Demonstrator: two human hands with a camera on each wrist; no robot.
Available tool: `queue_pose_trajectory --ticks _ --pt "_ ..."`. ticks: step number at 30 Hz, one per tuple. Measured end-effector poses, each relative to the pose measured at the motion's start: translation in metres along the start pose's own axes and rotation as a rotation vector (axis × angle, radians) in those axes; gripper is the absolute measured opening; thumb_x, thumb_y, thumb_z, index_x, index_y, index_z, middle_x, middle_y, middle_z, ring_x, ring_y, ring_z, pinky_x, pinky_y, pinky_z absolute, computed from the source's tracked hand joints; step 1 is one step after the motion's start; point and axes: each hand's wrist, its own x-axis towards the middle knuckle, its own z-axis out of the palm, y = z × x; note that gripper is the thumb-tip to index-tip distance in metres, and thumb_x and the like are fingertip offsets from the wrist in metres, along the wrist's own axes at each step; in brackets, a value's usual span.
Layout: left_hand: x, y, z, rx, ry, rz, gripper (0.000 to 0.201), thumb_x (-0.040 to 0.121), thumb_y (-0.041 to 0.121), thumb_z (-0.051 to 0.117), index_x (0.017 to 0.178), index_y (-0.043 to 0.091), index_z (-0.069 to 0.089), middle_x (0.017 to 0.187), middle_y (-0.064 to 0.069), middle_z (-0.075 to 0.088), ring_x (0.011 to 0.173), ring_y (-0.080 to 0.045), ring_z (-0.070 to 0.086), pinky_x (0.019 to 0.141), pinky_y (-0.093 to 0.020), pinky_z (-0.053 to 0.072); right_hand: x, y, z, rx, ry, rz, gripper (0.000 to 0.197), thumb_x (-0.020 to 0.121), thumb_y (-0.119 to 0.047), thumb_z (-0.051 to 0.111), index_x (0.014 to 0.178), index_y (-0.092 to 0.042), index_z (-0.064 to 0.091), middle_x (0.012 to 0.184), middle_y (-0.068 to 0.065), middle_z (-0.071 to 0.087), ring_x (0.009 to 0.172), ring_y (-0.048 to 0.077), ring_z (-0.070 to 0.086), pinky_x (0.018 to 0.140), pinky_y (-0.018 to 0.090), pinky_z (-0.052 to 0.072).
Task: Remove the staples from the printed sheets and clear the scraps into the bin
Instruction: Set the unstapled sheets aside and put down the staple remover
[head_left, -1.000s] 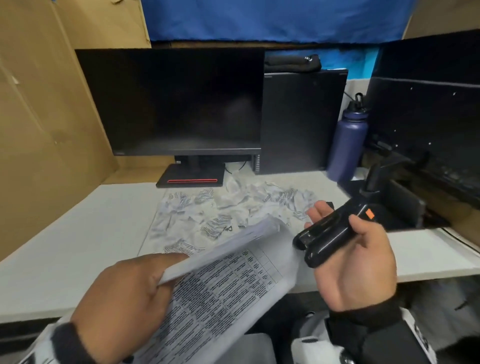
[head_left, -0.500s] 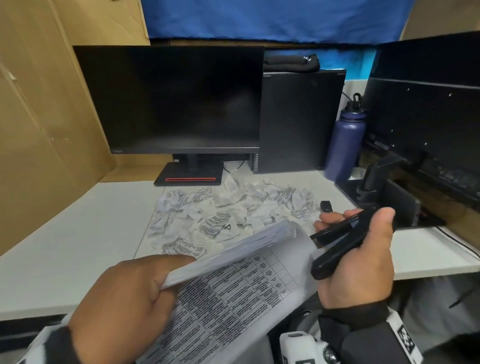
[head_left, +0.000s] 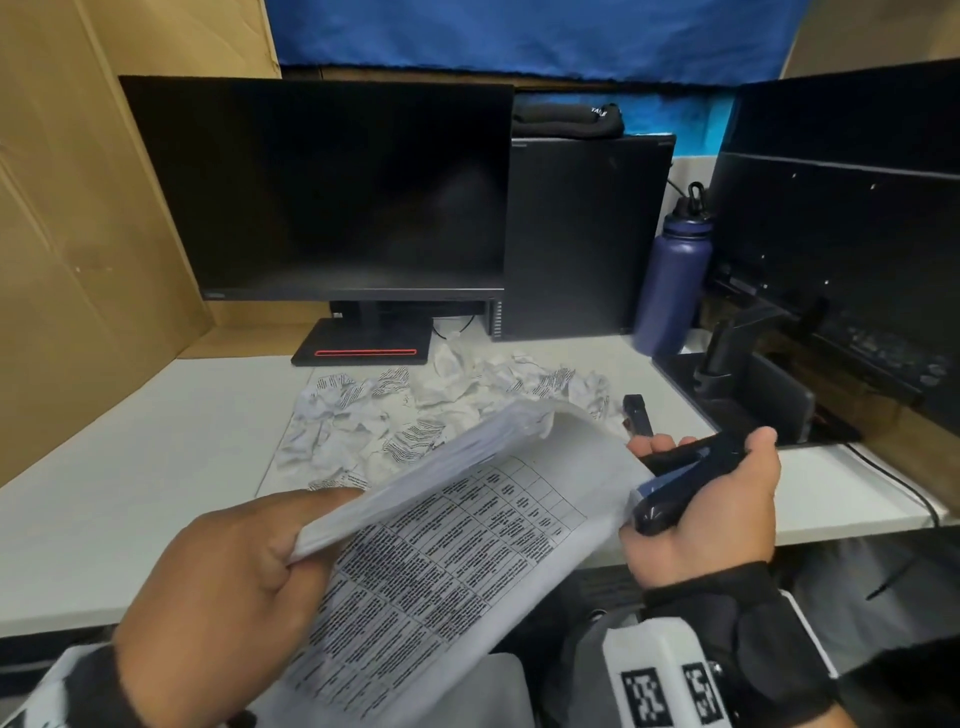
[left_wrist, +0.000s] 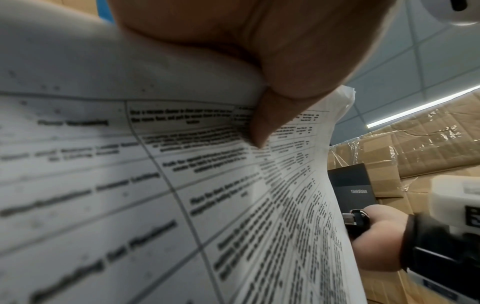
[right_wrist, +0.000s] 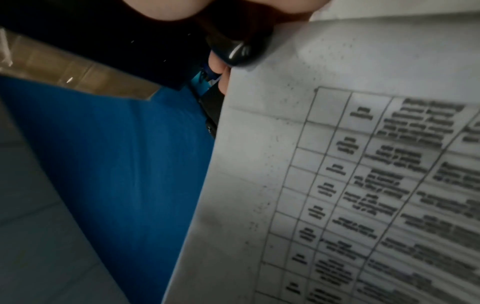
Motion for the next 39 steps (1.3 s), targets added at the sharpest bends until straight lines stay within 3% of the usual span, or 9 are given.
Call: queue_pose_trajectory --ticks 7,14,18,23,27,31,35,37,39 --pt "-0.001 0.004 0.007 -0.009 -0.024 0.062 0.096 0.073 -0.010 0.077 0.082 0.077 0.039 0.066 0.042 0.049 0.054 0.020 0.045 0.050 0.004 0.029 0.007 -0.003 -0.004 0.179 -0.011 0.105 0.069 0.083 -0.082 0.037 0.078 -0.017 0.060 0.071 0.003 0.067 0.072 0.021 0.069 0.085 0.034 0.054" --pt "-0.003 0.010 0.002 -0.086 -0.031 0.090 0.063 0.081 0.013 0.057 0.099 0.072 0.043 0.078 0.049 0.046 0.063 0.028 0.042 0.054 0.007 0.028 0.007 -0.004 -0.005 0.212 -0.034 0.158 0.088 0.083 -0.085 0.022 0.095 -0.009 0.065 0.081 0.008 0.069 0.089 0.027 0.068 0.094 0.040 0.052" --pt "-0.005 0.010 0.005 -0.122 -0.049 0.110 0.043 0.081 0.022 0.043 0.106 0.055 0.057 0.082 0.052 0.044 0.068 0.032 0.041 0.057 0.009 0.028 0.009 -0.004 -0.007 0.138 0.017 0.167 0.088 0.082 -0.086 0.022 0.115 -0.017 0.064 0.079 0.009 0.077 0.094 0.029 0.073 0.076 0.038 0.054" --pt "-0.006 0.007 0.010 -0.115 -0.029 0.100 0.045 0.082 0.025 0.043 0.115 0.048 0.062 0.088 0.051 0.048 0.073 0.033 0.042 0.063 0.010 0.030 0.013 -0.001 -0.012 0.149 0.114 0.172 0.083 0.078 -0.088 0.033 0.106 -0.018 0.069 0.076 0.005 0.077 0.088 0.027 0.072 0.073 0.039 0.056" --pt "-0.009 0.007 0.011 -0.073 -0.057 0.041 0.046 0.081 0.028 0.044 0.116 0.056 0.058 0.085 0.029 0.064 0.072 0.013 0.055 0.059 -0.007 0.043 0.013 -0.003 -0.009 0.143 0.137 0.185 0.062 0.075 -0.082 0.052 0.078 -0.021 0.060 0.056 -0.003 0.061 0.057 0.017 0.062 0.066 0.030 0.055" --pt "-0.012 0.010 0.019 -0.053 -0.055 0.050 0.045 0.081 0.028 0.045 0.112 0.055 0.064 0.085 0.028 0.064 0.071 0.010 0.058 0.059 -0.008 0.043 0.018 -0.007 -0.011 0.128 0.048 0.144 0.061 0.072 -0.083 0.056 0.065 -0.022 0.051 0.055 -0.006 0.048 0.043 0.013 0.049 0.053 0.022 0.045" --pt "-0.010 0.011 0.025 -0.071 0.003 0.053 0.043 0.080 0.025 0.047 0.108 0.053 0.064 0.082 0.033 0.062 0.071 0.015 0.056 0.061 0.001 0.038 0.026 -0.013 -0.015 0.117 -0.085 0.114 0.064 0.074 -0.086 0.049 0.071 -0.022 0.057 0.062 -0.004 0.055 0.052 0.014 0.058 0.064 0.026 0.047" --pt "-0.005 0.006 0.022 -0.058 0.072 0.012 0.038 0.085 0.019 0.051 0.089 0.056 0.058 0.066 0.032 0.053 0.057 0.014 0.048 0.053 0.000 0.032 0.028 -0.017 -0.017 0.163 -0.164 0.109 0.064 0.078 -0.082 0.050 0.091 -0.020 0.063 0.077 -0.001 0.066 0.071 0.017 0.069 0.080 0.033 0.053" --pt "0.004 -0.008 0.007 -0.093 0.119 -0.141 0.040 0.094 0.016 0.063 0.068 0.045 0.054 0.054 0.020 0.053 0.048 0.001 0.049 0.048 -0.009 0.035 0.031 -0.018 -0.019 0.186 -0.217 0.116 0.063 0.082 -0.074 0.054 0.111 -0.019 0.063 0.093 0.003 0.071 0.092 0.020 0.071 0.091 0.041 0.051"
